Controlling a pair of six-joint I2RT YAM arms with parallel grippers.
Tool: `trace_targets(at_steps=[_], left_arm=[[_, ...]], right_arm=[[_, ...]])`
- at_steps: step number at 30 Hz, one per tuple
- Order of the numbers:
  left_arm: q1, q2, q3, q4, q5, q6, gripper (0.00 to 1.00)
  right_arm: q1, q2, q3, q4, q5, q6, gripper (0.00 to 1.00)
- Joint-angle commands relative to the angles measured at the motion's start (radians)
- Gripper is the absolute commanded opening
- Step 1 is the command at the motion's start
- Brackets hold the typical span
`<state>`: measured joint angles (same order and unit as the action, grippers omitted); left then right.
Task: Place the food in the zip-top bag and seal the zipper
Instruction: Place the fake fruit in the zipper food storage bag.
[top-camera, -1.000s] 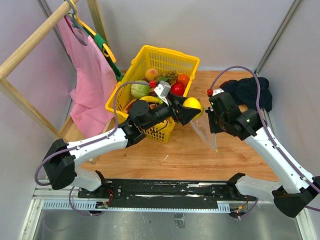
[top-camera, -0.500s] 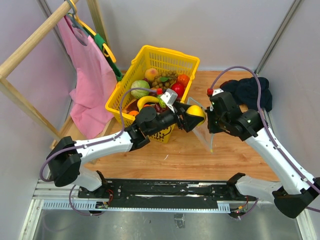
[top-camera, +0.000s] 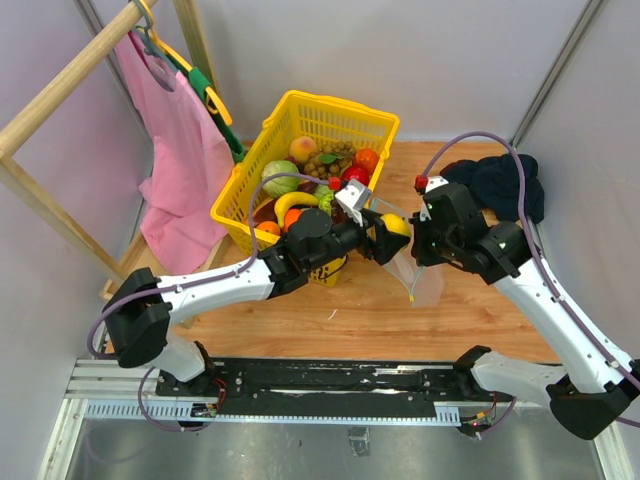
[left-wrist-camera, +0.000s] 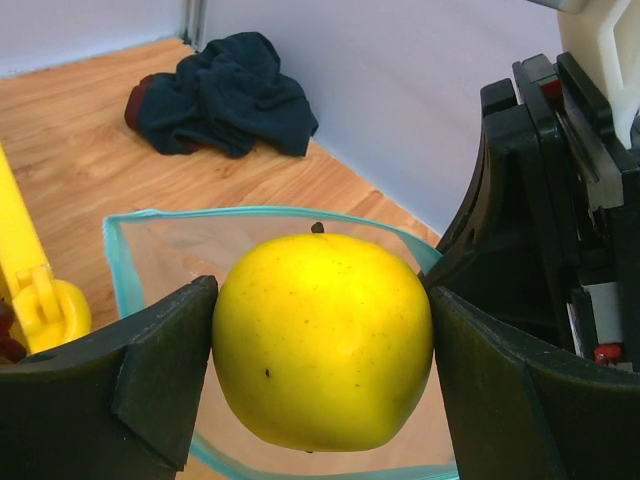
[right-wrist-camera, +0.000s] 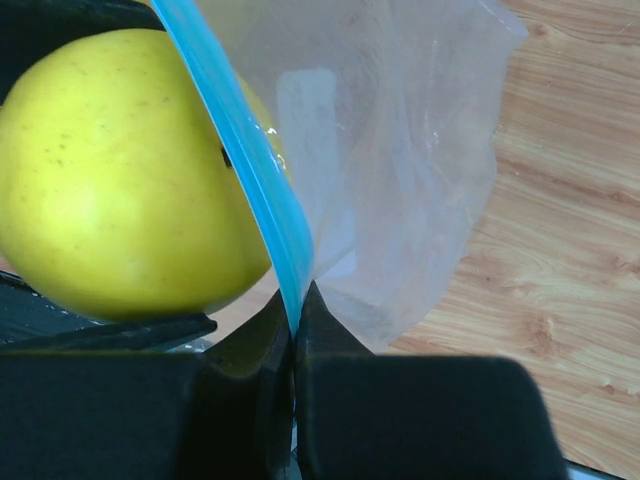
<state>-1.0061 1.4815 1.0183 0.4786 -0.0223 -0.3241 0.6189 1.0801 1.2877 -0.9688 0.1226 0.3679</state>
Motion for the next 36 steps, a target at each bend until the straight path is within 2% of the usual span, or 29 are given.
trace_targets(at_steps=[1, 5, 10, 23, 36], left_arm=[[-0.02, 0.023, 0.041, -0.058, 0.006, 0.013, 0.47], [-0.019, 0.029, 0.075, -0.1, 0.036, -0.002, 0.63], [-0.019, 0.023, 0.094, -0.131, 0.064, -0.021, 0.73], [-0.019, 0.002, 0.121, -0.169, 0.105, -0.045, 0.9], [-0.02, -0.009, 0.152, -0.228, 0.076, -0.032, 0.98]], right_arm=[[-0.023, -0.02, 0.019, 0.013, -0.009, 0.013, 0.01], [-0.022, -0.028, 0.009, 0.012, 0.009, 0.013, 0.01], [-0.022, -0.036, 0.001, 0.012, 0.039, 0.013, 0.01], [-0.024, -0.043, -0.007, 0.012, 0.054, 0.014, 0.01], [-0.023, -0.043, -0.013, 0.019, 0.044, 0.014, 0.0]])
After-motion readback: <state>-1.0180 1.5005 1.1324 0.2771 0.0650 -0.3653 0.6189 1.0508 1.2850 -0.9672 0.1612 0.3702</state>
